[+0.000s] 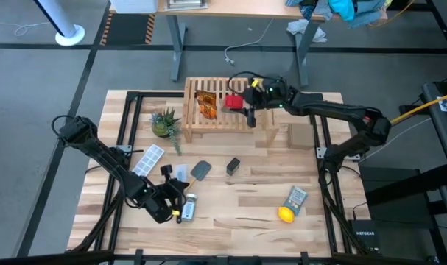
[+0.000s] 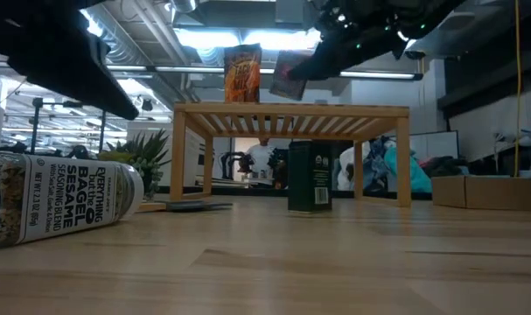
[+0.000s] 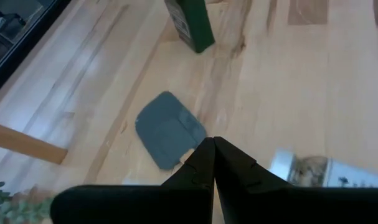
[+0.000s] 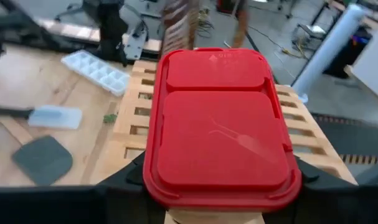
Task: Shelf spices
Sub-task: Put the red seasoning can on the shelf
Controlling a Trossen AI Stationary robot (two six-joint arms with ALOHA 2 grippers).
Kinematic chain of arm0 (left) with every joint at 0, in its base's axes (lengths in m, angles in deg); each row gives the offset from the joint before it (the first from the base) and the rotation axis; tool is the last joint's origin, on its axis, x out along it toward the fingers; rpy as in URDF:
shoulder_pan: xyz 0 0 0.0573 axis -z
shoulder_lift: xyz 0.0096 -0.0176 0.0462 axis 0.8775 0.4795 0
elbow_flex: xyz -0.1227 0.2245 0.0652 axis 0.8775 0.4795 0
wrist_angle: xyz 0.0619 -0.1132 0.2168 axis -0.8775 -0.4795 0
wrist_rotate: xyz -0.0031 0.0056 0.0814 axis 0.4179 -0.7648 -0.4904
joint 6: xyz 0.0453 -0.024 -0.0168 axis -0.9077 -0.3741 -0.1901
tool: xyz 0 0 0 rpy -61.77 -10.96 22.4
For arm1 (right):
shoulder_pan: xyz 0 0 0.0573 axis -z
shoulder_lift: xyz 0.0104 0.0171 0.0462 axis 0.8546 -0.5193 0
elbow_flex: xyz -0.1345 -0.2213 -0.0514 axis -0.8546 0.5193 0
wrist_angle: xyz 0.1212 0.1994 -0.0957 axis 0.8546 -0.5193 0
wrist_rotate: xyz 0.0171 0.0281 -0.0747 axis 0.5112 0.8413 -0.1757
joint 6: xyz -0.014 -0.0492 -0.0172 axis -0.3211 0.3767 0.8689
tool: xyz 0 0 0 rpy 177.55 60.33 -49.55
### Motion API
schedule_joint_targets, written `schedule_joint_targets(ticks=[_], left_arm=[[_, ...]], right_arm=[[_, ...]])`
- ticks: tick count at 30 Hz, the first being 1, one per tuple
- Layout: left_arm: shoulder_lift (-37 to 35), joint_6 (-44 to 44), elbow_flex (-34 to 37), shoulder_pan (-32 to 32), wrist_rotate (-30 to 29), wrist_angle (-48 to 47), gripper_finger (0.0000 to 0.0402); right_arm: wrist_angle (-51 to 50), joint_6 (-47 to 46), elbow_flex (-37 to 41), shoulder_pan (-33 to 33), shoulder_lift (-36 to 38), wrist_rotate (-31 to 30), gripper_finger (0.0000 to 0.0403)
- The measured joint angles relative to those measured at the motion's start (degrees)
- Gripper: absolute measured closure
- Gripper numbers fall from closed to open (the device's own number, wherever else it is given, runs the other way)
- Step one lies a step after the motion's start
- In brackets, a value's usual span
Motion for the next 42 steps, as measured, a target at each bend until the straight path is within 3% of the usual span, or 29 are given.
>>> schedule_joint_targets(ticks=[7, 12, 18, 30, 32, 38, 42], left_arm=[[0.0, 0.0, 0.0, -1.6, 0.0, 0.9, 0.0402], [0.0, 0.0, 0.0, -1.6, 0.0, 1.3, 0.0402], [0.0, -0.7, 0.0, -1.9, 0.0, 2.1, 0.0402], [0.0, -2.0, 0.0, -1.9, 0.0, 2.1, 0.0402], [0.0, -1.9, 0.0, -1.9, 0.0, 2.1, 0.0402], [0.0, -1.9, 0.0, -1.9, 0.0, 2.1, 0.0402], [0.0, -1.8, 0.0, -1.9, 0.0, 2.1, 0.0402]], right_arm=[[0.6, 1.8, 0.0, 4.0, -2.8, 0.1, 0.0219], [-1.1, -1.2, 0.0, 7.5, -3.1, 6.0, 0.0219], [-0.8, -1.4, 0.0, 6.8, -3.1, 10.2, 0.0219], [-1.2, -1.9, 0.0, 6.5, -3.1, 7.6, 0.0218], [-1.3, -3.2, 0.0, 6.5, -3.1, 5.9, 0.0186], [-1.1, -6.0, 0.0, 6.5, -3.0, 2.0, 0.0042], [-1.1, -6.0, 0.0, 6.5, -3.0, 2.0, 0.0014]])
